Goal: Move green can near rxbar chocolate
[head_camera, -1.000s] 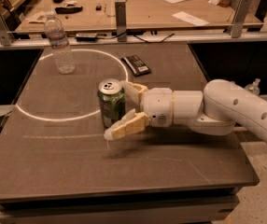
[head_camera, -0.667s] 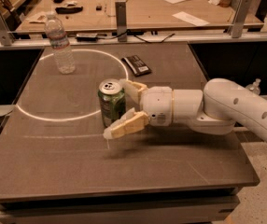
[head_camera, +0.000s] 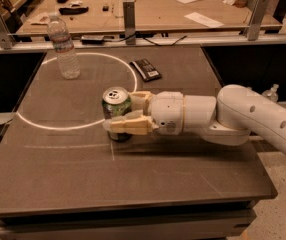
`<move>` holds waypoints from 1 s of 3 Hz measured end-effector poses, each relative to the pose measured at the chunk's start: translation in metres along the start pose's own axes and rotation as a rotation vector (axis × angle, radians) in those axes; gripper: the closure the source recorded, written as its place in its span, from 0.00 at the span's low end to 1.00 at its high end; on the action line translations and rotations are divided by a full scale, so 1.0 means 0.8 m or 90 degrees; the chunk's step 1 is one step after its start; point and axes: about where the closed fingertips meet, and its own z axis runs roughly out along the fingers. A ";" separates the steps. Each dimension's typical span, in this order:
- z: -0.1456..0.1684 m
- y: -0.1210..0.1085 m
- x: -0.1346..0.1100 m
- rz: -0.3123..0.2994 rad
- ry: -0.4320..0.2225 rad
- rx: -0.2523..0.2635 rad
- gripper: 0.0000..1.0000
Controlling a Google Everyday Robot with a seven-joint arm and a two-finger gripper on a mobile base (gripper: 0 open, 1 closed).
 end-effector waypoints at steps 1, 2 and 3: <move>0.001 0.002 -0.004 -0.008 -0.011 -0.013 0.64; -0.005 -0.007 -0.009 -0.023 0.011 0.012 0.88; -0.011 -0.025 -0.023 -0.043 0.026 0.069 1.00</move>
Offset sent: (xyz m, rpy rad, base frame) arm 0.0151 -0.0168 0.0123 -0.0712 -0.0581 -0.0776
